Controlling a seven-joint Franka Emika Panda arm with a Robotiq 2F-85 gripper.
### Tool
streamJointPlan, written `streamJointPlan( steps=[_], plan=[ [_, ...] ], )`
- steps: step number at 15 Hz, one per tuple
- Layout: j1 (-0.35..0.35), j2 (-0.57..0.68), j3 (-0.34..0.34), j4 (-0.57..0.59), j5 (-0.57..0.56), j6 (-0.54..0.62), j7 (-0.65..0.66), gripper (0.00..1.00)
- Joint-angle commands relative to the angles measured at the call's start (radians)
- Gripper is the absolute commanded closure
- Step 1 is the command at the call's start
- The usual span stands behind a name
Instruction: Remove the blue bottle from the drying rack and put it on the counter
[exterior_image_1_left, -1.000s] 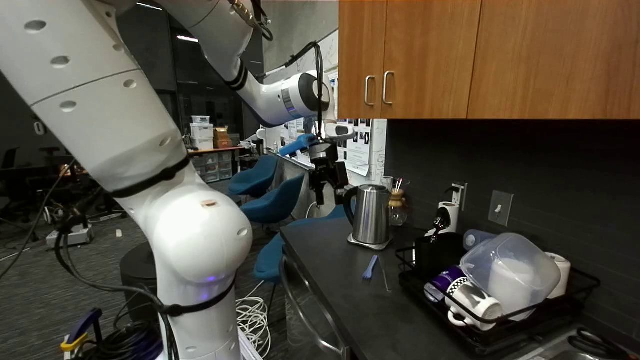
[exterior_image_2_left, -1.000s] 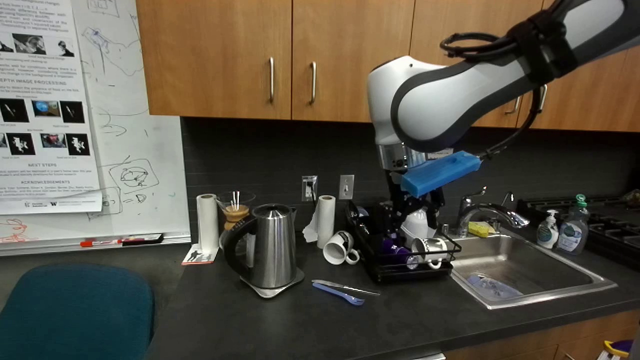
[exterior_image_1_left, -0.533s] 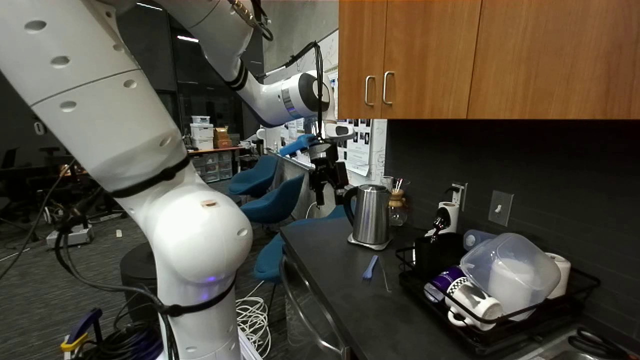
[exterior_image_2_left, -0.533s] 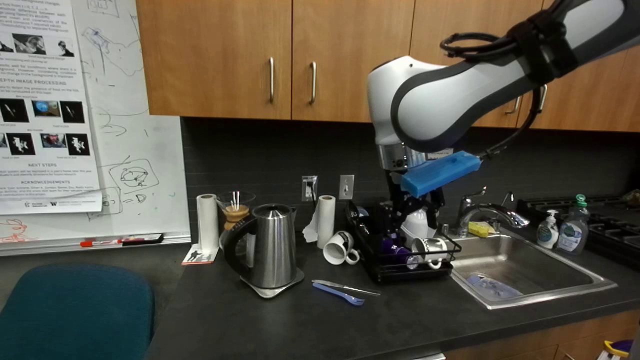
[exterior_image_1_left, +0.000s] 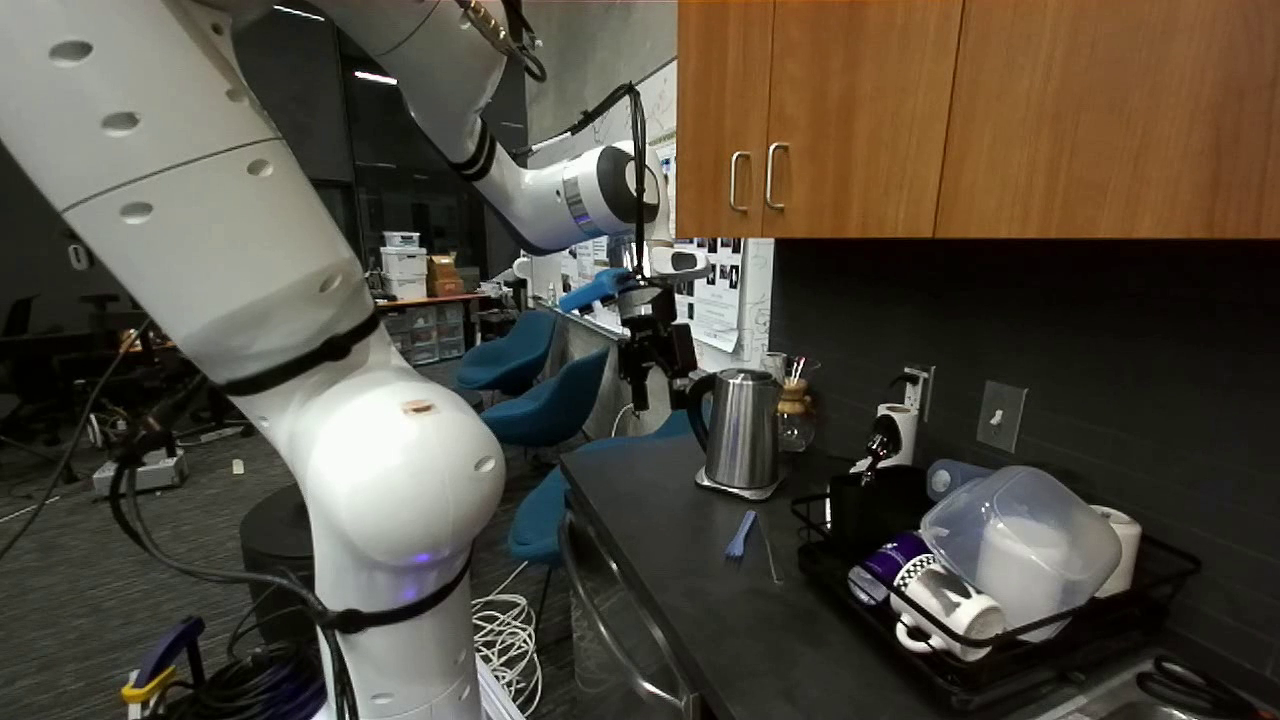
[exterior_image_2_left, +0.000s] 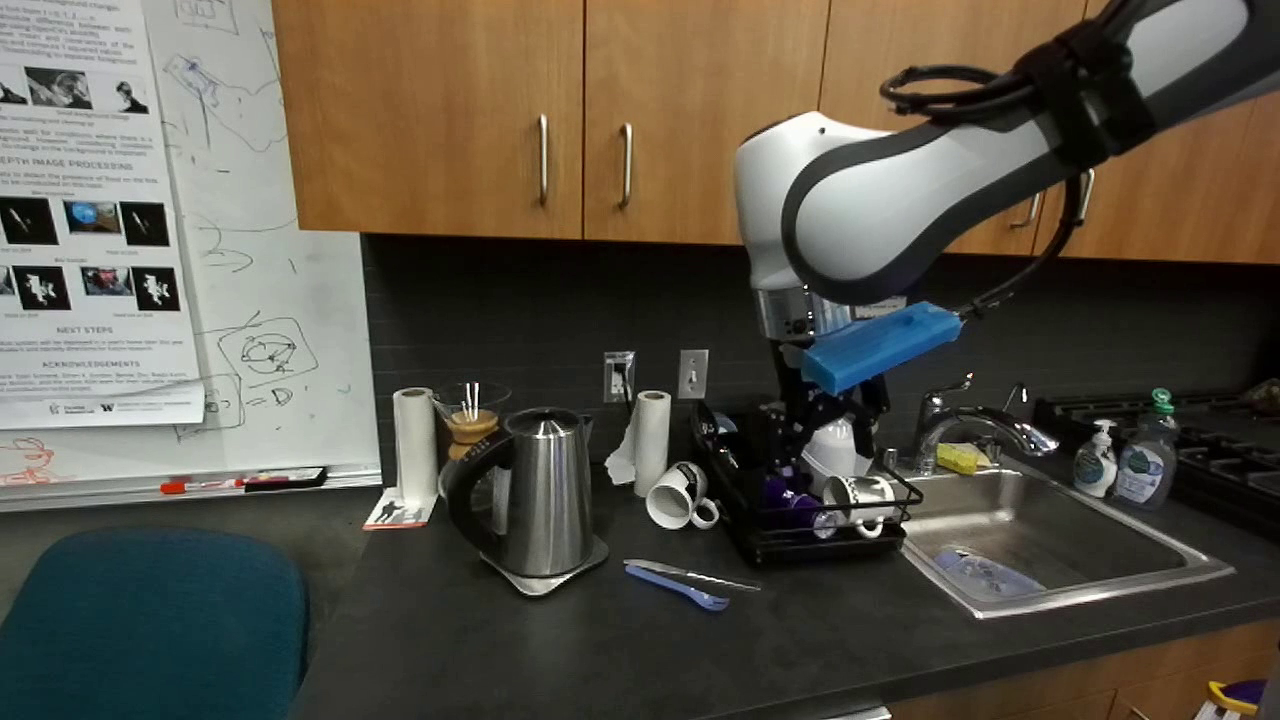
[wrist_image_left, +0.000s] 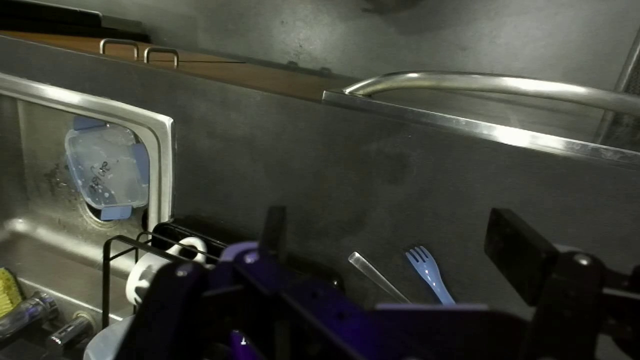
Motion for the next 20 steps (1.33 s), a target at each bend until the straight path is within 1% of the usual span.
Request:
streamJointPlan(
  steps=[1,5,7,10,13,17,19,20],
  plan=[
    [0.029,0.004,-0.027,0.001,-0.012,-0.003,0.010,0.00],
    [0.047,0.053,-0.017,-0.014,-0.006,0.023,0.022,0.00],
    [0.044,0.097,-0.010,-0.030,-0.038,0.062,0.048,0.00],
    [0.032,0.157,-0.016,-0.054,-0.117,0.124,0.093,0.00],
    [0.020,0.220,-0.045,-0.042,-0.197,0.154,0.132,0.00],
    [0.009,0.300,-0.096,0.024,-0.297,0.148,0.169,0.00],
    [0.013,0.332,-0.124,0.067,-0.313,0.143,0.167,0.00],
    [0.017,0.348,-0.139,0.095,-0.295,0.148,0.152,0.00]
  ],
)
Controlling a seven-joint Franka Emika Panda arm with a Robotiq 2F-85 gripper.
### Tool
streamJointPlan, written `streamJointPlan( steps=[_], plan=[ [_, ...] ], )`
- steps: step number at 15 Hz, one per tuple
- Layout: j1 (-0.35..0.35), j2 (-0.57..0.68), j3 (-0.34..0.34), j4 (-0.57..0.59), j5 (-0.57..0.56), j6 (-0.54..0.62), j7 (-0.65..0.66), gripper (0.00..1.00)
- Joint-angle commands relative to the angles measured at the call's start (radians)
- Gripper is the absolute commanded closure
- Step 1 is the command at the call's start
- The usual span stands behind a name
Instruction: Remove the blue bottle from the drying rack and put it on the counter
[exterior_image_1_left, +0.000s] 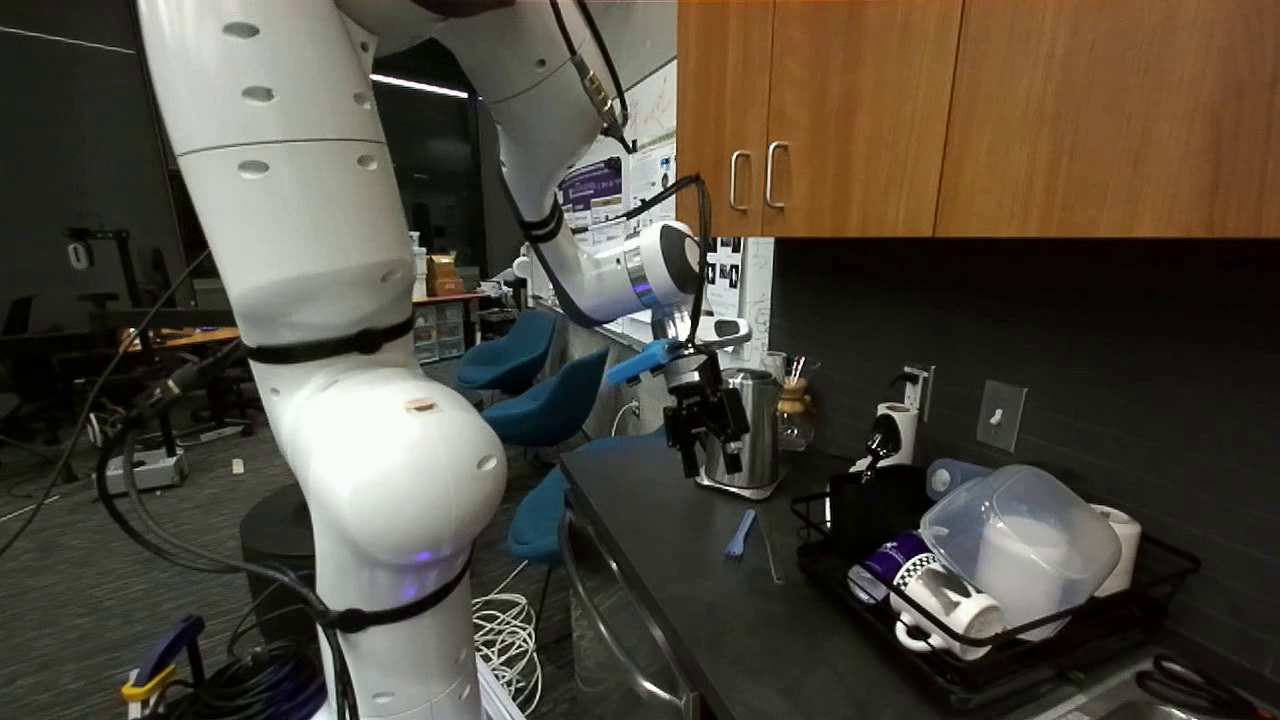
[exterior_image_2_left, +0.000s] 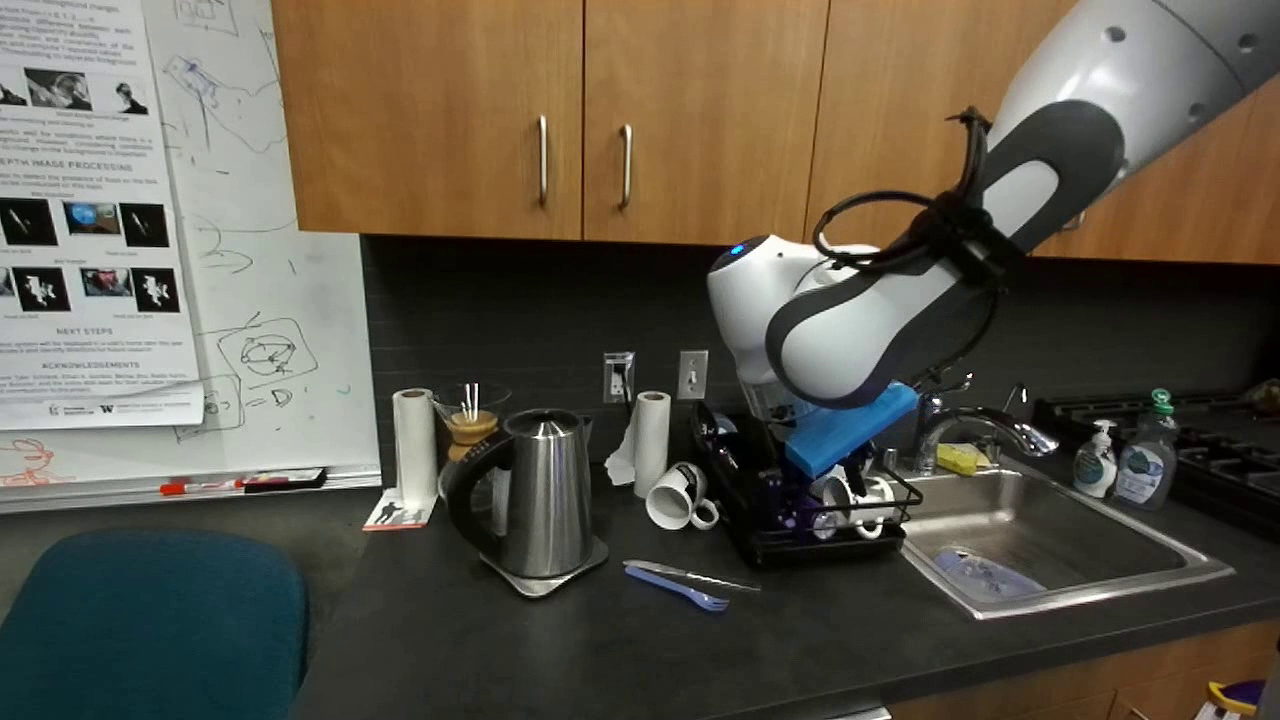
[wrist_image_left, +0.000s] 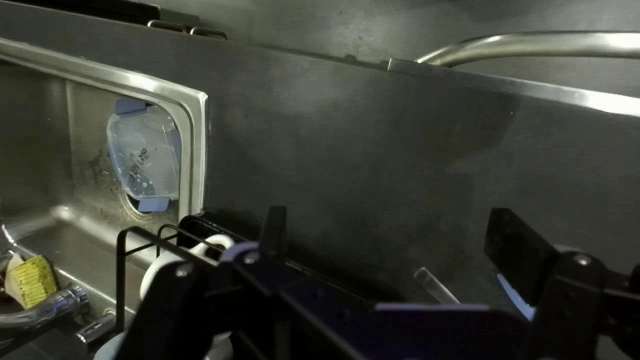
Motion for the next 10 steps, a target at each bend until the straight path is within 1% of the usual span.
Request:
streamJointPlan(
  steps=[1,6,10],
  plan=[
    [0.012,0.075,-0.047,0.106,0.011,-0.005,-0.001,0.00],
    [0.019,0.174,-0.092,0.267,0.082,-0.015,-0.008,0.00],
    [0.021,0.254,-0.125,0.361,0.186,-0.038,-0.108,0.00]
  ],
)
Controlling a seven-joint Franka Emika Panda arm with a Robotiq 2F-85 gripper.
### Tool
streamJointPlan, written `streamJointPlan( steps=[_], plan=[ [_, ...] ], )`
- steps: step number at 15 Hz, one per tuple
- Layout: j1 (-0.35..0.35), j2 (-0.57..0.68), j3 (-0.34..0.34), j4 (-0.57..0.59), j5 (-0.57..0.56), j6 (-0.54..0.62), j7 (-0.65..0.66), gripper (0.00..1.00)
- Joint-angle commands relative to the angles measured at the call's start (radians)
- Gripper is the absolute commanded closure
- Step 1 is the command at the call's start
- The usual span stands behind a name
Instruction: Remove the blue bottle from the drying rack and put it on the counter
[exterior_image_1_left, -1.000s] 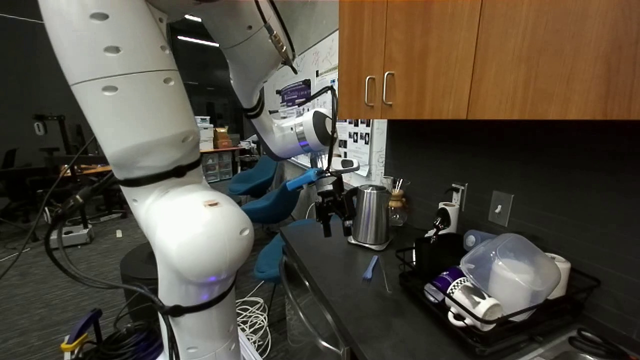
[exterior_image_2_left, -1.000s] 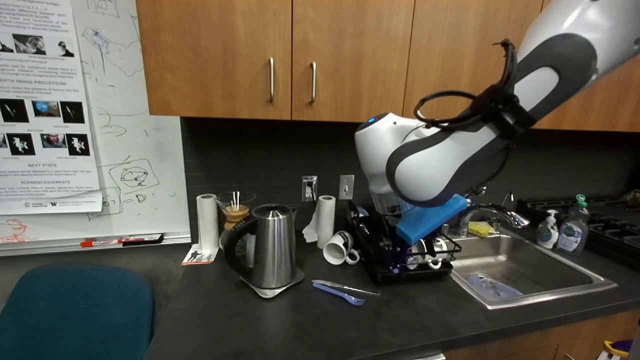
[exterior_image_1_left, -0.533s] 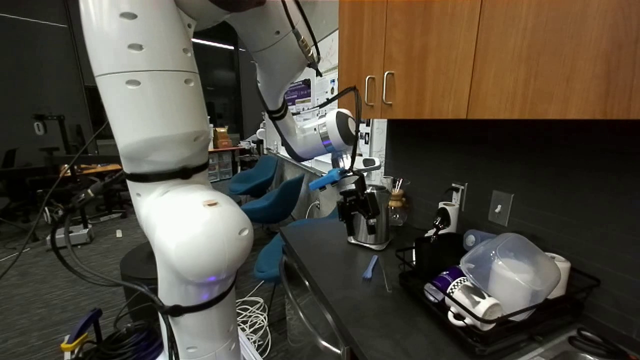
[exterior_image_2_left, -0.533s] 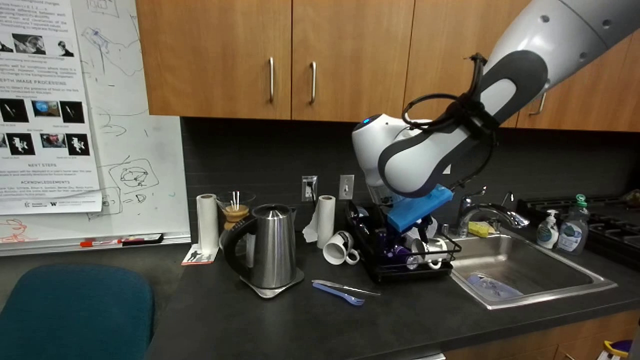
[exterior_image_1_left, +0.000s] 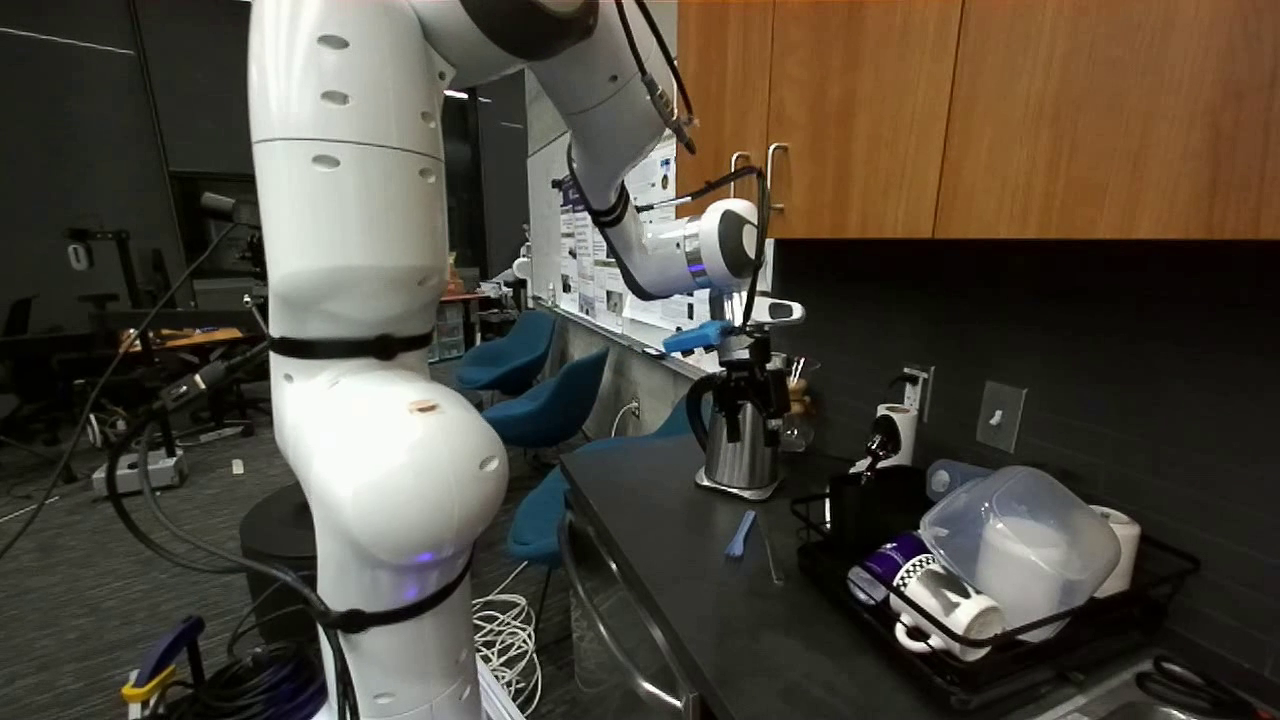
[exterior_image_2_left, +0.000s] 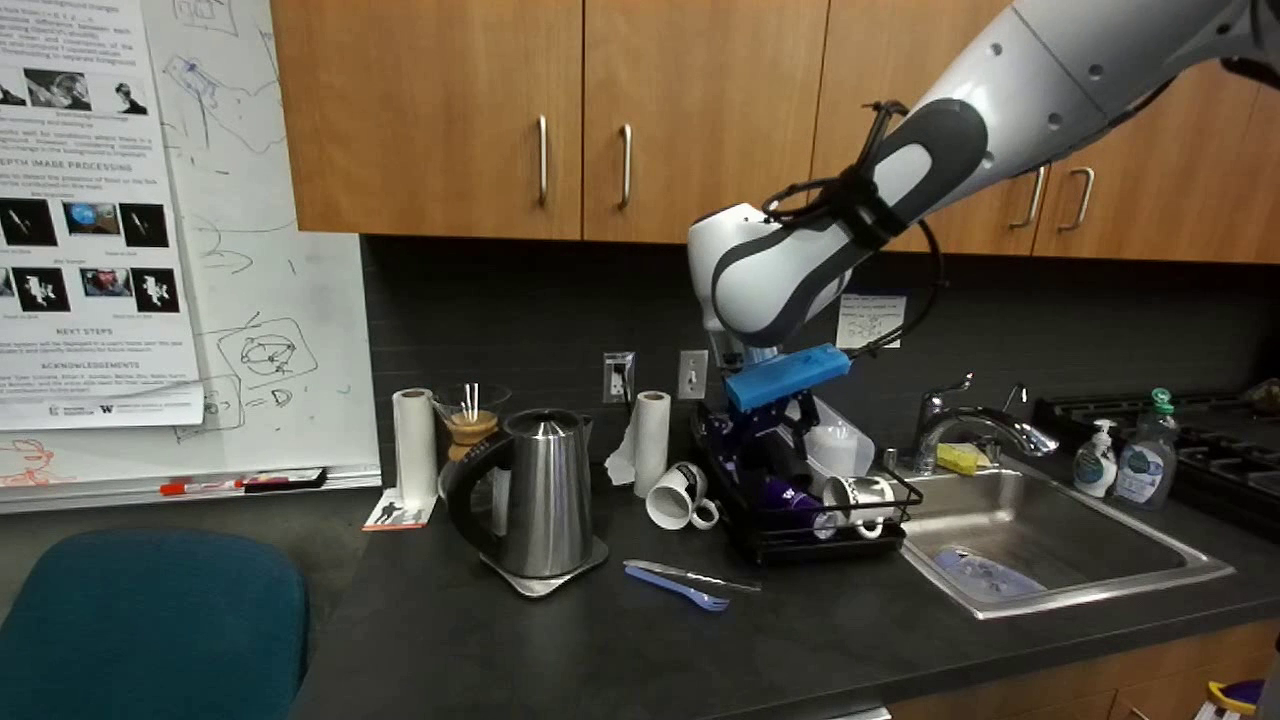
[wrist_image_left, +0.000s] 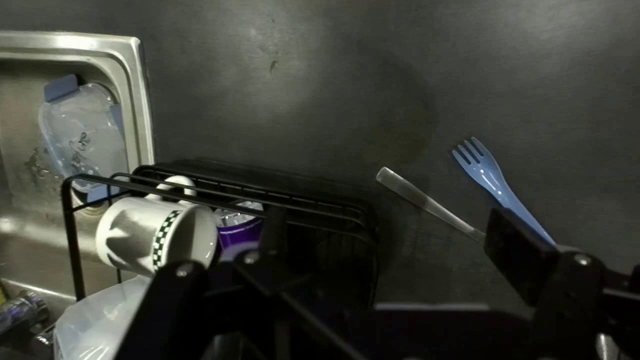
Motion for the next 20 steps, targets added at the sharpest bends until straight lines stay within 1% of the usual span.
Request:
streamJointPlan(
  steps=[1,2,3,6,12,16,20],
  plan=[
    [0.018,0.089,-0.039,0.098,0.079,-0.050,-0.090,0.00],
    [0.026,0.099,-0.041,0.109,0.076,-0.064,-0.106,0.00],
    [0.031,0.061,-0.050,0.061,0.056,-0.024,-0.068,0.00],
    [0.038,0.096,-0.057,0.090,0.060,-0.037,-0.085,0.00],
    [0.043,0.099,-0.056,0.094,0.060,-0.042,-0.085,0.00],
    [0.054,0.141,-0.067,0.126,0.066,-0.044,-0.072,0.00],
    [0.047,0.191,-0.104,0.179,0.048,-0.052,-0.080,0.00]
  ],
)
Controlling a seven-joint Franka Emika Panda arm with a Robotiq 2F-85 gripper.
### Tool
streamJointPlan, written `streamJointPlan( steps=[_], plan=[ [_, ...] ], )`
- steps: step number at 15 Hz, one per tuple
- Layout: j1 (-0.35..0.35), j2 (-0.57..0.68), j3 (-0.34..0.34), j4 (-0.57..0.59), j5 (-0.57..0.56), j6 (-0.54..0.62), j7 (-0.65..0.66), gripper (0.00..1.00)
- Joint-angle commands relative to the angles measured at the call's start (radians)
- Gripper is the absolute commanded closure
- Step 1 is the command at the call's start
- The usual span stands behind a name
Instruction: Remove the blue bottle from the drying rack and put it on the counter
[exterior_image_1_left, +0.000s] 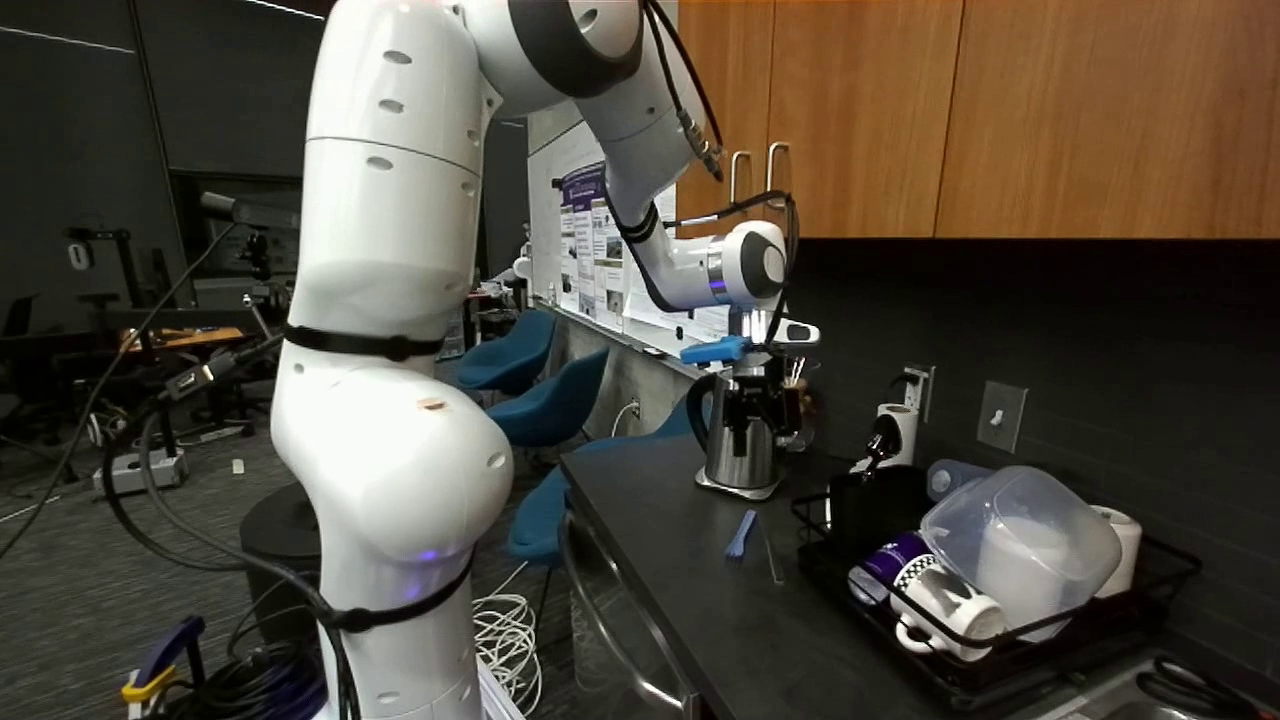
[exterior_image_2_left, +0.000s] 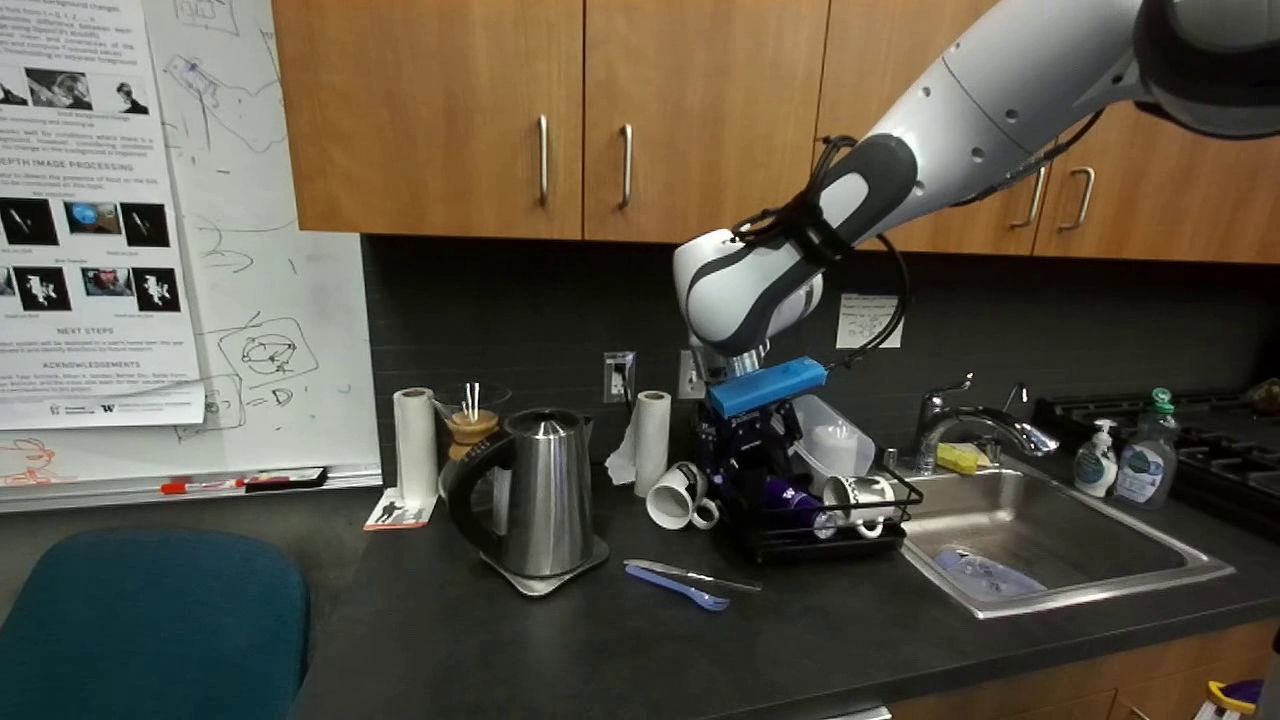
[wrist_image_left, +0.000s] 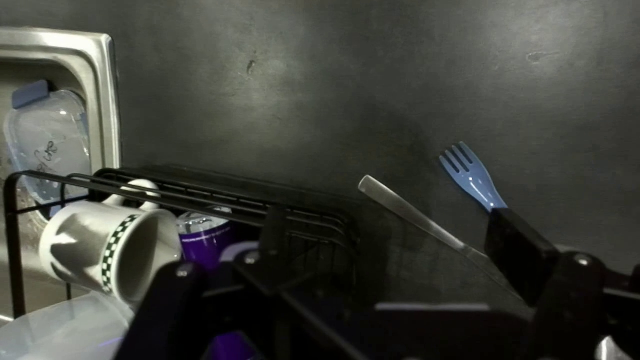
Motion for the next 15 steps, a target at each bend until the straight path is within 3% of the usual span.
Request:
streamJointPlan(
  steps=[1,9,15],
  plan=[
    [-0.001,0.054,-0.053,0.068,-0.008,-0.016,-0.010,0.00],
    [-0.054,0.125,-0.162,0.135,0.002,-0.014,-0.054,0.00],
    [-0.066,0.212,-0.181,0.185,0.011,0.011,-0.096,0.00]
  ],
)
